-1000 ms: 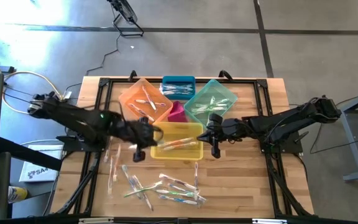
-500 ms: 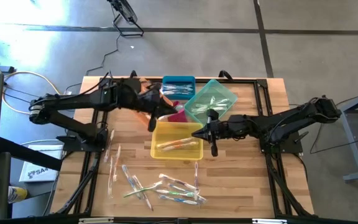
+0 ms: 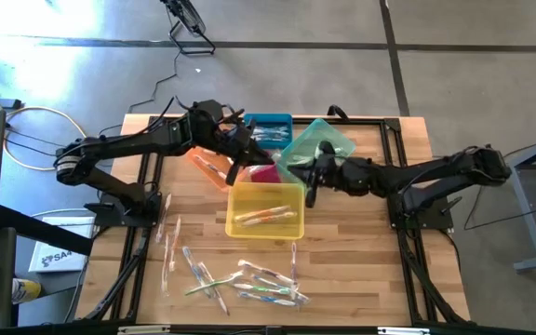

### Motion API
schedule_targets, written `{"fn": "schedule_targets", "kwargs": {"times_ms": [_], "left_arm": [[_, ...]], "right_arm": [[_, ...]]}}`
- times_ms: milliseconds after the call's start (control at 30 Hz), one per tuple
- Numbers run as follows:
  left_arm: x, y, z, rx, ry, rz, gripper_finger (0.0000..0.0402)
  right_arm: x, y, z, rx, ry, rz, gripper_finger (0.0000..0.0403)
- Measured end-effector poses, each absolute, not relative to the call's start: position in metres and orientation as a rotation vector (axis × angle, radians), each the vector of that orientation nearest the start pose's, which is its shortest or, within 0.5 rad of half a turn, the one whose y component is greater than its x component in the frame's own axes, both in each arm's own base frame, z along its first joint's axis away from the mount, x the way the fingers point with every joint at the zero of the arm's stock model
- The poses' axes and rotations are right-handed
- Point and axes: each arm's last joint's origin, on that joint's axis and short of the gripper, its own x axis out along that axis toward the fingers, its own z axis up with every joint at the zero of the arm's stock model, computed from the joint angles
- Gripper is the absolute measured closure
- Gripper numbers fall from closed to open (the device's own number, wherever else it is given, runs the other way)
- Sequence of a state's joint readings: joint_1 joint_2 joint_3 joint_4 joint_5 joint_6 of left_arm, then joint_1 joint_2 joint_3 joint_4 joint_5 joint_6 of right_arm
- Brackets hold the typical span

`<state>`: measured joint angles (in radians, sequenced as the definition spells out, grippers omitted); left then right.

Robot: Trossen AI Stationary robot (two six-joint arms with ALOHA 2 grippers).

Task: Pick & Place Toothbrushes
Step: Put the green toothbrush into the green bin

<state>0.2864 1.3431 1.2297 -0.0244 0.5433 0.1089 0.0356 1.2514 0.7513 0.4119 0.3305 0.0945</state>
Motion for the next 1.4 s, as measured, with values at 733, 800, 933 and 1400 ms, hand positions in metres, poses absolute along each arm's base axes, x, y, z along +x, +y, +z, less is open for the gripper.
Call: {"fn": "schedule_targets", "kwargs": {"times_ms": [733,800,933,1400], "left_arm": [[0.293,0.076,0.372,0.064,0.179,-0.243,0.0398],[0.294,0.076,0.370,0.060,0.189,-0.245,0.0398],[0.299,0.078,0.363,0.049,0.218,-0.235,0.0398],[0.321,0.085,0.349,0.044,0.189,-0.224,0.0398]], "right_arm": [[0.329,-0.025,0.242,0.031,-0.209,-0.238,0.0192],[0.328,-0.025,0.243,0.026,-0.234,-0.234,0.0181],[0.329,-0.023,0.244,0.002,-0.233,-0.159,0.0175],[0.330,-0.022,0.238,0.000,-0.175,-0.140,0.0248]]}}
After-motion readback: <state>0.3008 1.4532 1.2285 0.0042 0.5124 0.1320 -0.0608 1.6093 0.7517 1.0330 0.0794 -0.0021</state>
